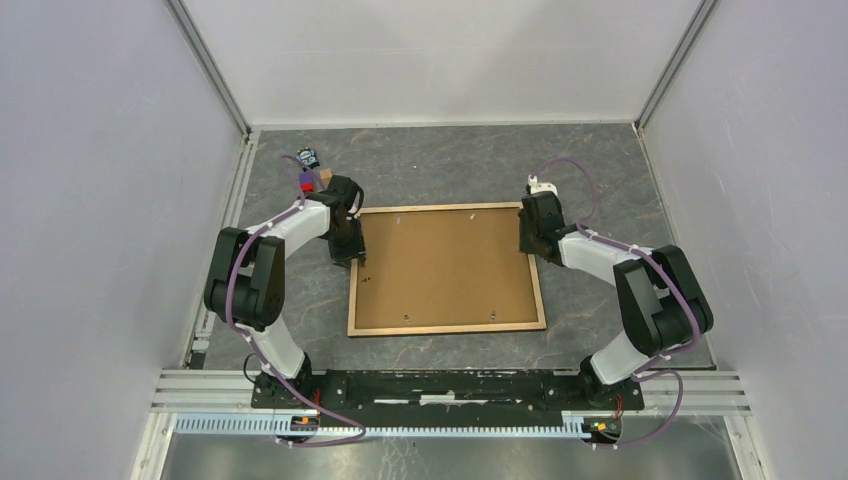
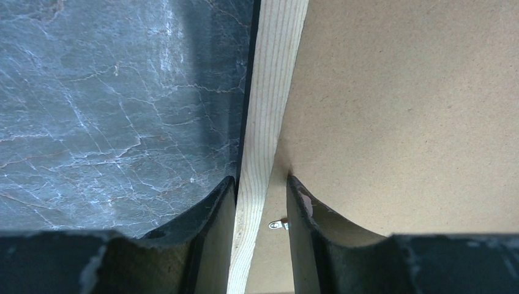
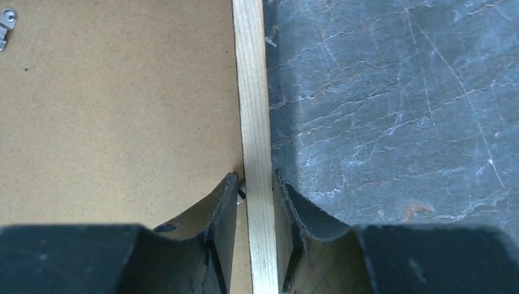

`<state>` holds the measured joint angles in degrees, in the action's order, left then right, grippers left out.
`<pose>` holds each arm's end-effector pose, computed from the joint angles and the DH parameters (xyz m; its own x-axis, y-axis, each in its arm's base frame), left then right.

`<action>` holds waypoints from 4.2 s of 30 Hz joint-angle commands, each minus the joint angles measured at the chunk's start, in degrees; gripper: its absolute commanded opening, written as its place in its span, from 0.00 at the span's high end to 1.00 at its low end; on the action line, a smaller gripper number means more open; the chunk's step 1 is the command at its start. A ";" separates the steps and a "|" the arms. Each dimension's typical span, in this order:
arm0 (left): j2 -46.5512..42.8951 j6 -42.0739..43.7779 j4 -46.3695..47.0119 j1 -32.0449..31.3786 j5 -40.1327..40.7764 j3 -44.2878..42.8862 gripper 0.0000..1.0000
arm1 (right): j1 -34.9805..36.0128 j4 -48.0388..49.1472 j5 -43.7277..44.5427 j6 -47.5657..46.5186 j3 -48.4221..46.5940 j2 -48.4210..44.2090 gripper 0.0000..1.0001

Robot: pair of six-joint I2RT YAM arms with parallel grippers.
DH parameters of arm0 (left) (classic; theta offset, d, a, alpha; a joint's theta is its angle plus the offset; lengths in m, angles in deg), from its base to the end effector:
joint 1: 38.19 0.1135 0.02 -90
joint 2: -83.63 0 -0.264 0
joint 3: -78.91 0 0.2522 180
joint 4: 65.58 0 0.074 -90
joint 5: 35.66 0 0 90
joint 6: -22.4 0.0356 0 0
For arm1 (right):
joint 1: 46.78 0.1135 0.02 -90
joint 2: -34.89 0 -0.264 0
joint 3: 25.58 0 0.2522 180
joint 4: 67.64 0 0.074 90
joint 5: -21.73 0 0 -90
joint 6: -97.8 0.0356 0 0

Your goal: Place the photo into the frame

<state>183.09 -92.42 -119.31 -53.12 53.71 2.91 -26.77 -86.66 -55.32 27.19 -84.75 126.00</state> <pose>0.3082 -0.0826 0.1666 -0.9643 -0.1773 -0.1967 -0.1595 0.9818 -0.1028 0.2918 0.0978 0.1596 -0.7551 0.0694 -0.6519 0.0528 0.9976 0.0449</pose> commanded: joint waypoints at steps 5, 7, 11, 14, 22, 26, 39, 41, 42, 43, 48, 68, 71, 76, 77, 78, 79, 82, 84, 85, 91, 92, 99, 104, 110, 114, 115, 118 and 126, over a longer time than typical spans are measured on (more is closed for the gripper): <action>-0.49 -1.44 2.05 -0.63 -5.84 3.57 0.58 | 2.78 -2.30 4.38 5.32 0.81 2.49 0.71; -1.02 -1.59 1.65 -0.61 -5.82 4.28 0.58 | 2.84 -2.15 4.53 5.71 0.69 2.65 0.75; -2.52 -4.17 2.25 -0.61 -11.06 7.09 0.59 | 2.86 0.27 2.55 3.97 0.18 2.30 0.78; -4.69 -6.54 4.13 -0.60 -14.15 11.07 0.60 | 2.80 -0.01 0.37 -0.60 -2.91 3.38 0.78; -12.70 -15.24 13.03 -0.62 -19.94 21.96 0.69 | 2.34 -5.42 0.74 -10.84 -12.01 4.56 0.41; -16.12 -17.47 14.58 -0.62 -14.97 23.96 0.74 | 2.39 -10.31 3.69 -12.49 -15.66 4.30 0.26; -19.90 -24.22 22.02 -0.62 -18.49 31.42 0.96 | 2.36 7.93 -24.66 2.46 -11.08 5.72 0.32; -20.71 -24.48 22.05 -0.61 -19.00 32.17 0.98 | 2.25 12.25 -25.94 4.82 -10.30 6.88 0.35; -21.27 -24.65 22.05 -0.62 -19.11 32.70 0.98 | 2.23 13.14 -25.88 5.53 -10.36 7.62 0.36; -21.72 -24.75 22.09 -0.62 -19.40 33.08 0.98 | 2.14 14.15 -26.21 6.08 -10.57 8.32 0.37; -23.59 -25.01 21.93 -0.62 -20.96 34.33 0.98 | 1.66 15.65 -28.52 8.03 -12.55 13.11 0.45; -25.53 -25.69 21.65 -0.70 -21.44 34.63 0.98 | 1.78 18.37 -26.87 9.05 -11.94 16.50 0.49; -25.88 -25.74 21.30 -0.66 -19.22 34.62 0.98 | 1.92 9.76 -22.74 1.94 -15.08 13.42 0.46; -26.04 -27.87 20.11 -0.67 -13.38 33.51 0.98 | 1.90 -4.08 -14.20 -8.61 -14.71 5.74 0.30; -26.10 -29.01 20.99 -0.62 -13.22 33.85 0.98 | 1.83 -5.17 -12.72 -9.77 -12.98 3.39 0.27; -26.07 -30.33 21.92 -0.62 -13.26 34.46 0.98 | 1.63 -6.02 -10.64 -10.49 -11.75 1.75 0.24; -26.05 -31.48 22.30 -0.63 -13.10 34.92 0.98 | 1.27 -6.77 -8.75 -11.18 -10.15 -0.26 0.21; -27.33 -34.11 21.11 -0.62 -10.98 35.79 0.98 | -0.54 -9.42 -6.53 -10.18 -7.60 -4.15 0.18; -30.39 -38.21 20.21 -0.68 -8.91 37.60 0.98 | -2.40 -11.77 -5.90 -6.62 -6.21 -6.73 0.18; -32.32 -40.29 20.92 -0.70 -8.96 39.20 0.98 | -2.84 -13.11 -4.36 -3.79 -5.23 -8.64 0.18; -40.37 -48.64 23.45 -1.73 -11.15 43.75 0.98 | -2.74 -21.11 4.93 12.18 1.93 -19.96 0.20; -41.97 -49.57 22.75 -1.99 -11.09 43.98 0.98 | -2.70 -21.62 5.21 13.29 3.25 -21.44 0.20; -50.01 -57.95 21.95 -6.19 -14.24 48.51 0.98 | -2.66 -9.39 -1.64 21.07 16.59 -29.88 0.22; -55.84 -57.61 20.72 -9.38 -19.18 50.16 0.85 | -2.61 -6.15 -3.68 20.84 16.05 -24.16 0.23; -57.25 -44.19 12.61 -9.34 -22.73 43.93 0.27 | -2.62 -6.05 -2.92 20.85 15.44 -24.62 0.24; -57.39 -33.99 8.46 -9.34 -18.92 35.28 0.03 | -2.61 -4.30 -2.88 20.70 15.21 -24.95 0.24; -56.76 -31.28 8.10 -9.35 -16.82 33.19 0.00 | -2.61 -3.96 -2.97 20.48 14.81 -24.41 0.24; -51.40 -23.32 7.76 -9.37 -12.13 24.86 0.00 | -2.63 -3.14 -3.09 19.85 13.45 -21.69 0.29; -26.39 -10.68 6.14 -9.58 -5.62 3.17 0.00 | -2.61 -0.66 0.43 17.67 13.19 -16.54 0.49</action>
<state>147.00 -114.30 -111.72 -62.44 43.59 13.93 -29.64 -89.98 -58.27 46.58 -69.67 107.53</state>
